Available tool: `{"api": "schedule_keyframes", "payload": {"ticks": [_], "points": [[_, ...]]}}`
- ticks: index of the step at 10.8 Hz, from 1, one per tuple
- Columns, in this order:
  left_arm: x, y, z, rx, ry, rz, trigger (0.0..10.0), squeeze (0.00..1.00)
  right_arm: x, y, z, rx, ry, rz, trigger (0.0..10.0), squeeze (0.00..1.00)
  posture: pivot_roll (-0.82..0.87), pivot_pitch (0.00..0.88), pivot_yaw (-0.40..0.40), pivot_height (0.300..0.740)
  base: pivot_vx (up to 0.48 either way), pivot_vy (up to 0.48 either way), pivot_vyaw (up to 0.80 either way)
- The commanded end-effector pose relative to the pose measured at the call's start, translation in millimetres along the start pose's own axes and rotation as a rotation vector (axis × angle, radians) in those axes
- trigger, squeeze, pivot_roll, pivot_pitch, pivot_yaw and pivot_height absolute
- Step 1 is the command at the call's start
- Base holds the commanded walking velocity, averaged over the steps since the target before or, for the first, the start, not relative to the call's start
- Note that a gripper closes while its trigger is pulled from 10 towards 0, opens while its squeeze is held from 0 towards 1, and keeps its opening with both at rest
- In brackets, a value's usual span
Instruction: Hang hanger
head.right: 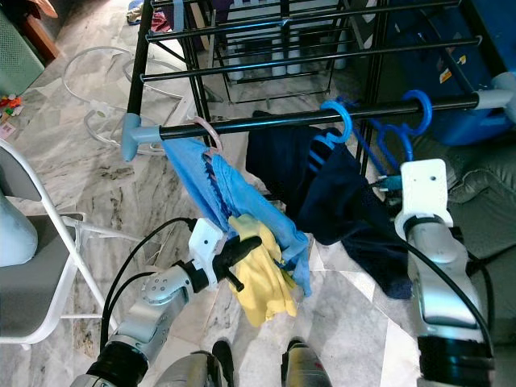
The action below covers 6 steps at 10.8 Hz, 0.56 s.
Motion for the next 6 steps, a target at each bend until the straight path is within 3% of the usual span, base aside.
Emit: {"api": "schedule_keyframes", "payload": {"ticks": [1, 2, 3, 4, 5, 6], "points": [[3.7, -5, 2.1, -0.005, 0.010, 0.024, 10.0, 0.00, 3.6, 1, -0.5, -0.004, 0.009, -0.001, 10.0, 1.00, -0.18, 0.263, 0.122, 0.740, 0.000, 0.000, 0.00], [3.9, -5, 2.7, -0.006, 0.012, 0.025, 10.0, 0.00, 4.9, 2, -2.1, -0.002, 0.023, -0.007, 10.0, 1.00, -0.18, 0.264, 0.124, 0.740, 0.000, 0.000, 0.00], [3.9, -5, 3.0, -0.007, 0.013, 0.027, 10.0, 0.00, 5.7, 3, -5.8, 0.000, 0.037, -0.012, 10.0, 0.76, -0.18, 0.264, 0.125, 0.740, 0.000, 0.000, 0.00], [4.1, -5, 3.3, -0.008, 0.013, 0.028, 10.0, 0.00, 5.6, 4, -9.3, 0.004, 0.039, -0.013, 10.0, 0.44, -0.18, 0.264, 0.128, 0.740, 0.000, 0.000, 0.00], [4.0, -6, 3.3, -0.009, 0.013, 0.032, 10.0, 0.00, 6.1, 9, -12.0, 0.010, 0.063, -0.023, 10.0, 0.00, -0.18, 0.264, 0.131, 0.740, 0.000, 0.000, 0.00], [3.4, -6, 3.1, -0.011, 0.013, 0.036, 10.0, 0.00, 5.4, 12, -15.0, 0.005, 0.062, -0.026, 10.0, 0.00, -0.18, 0.263, 0.130, 0.740, 0.000, 0.000, 0.00]]}}
Point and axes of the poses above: a point about 5 cm out from each wrist's last joint towards the gripper, its own x axis pointing back from the gripper into the wrist, its own y axis along the axis of the wrist's last joint, z = x × y, the point moved 1 cm from there along -x, pointing out of the wrist towards the gripper, and after that the axes turned 14 degrees about x, right-handed, at the moved point
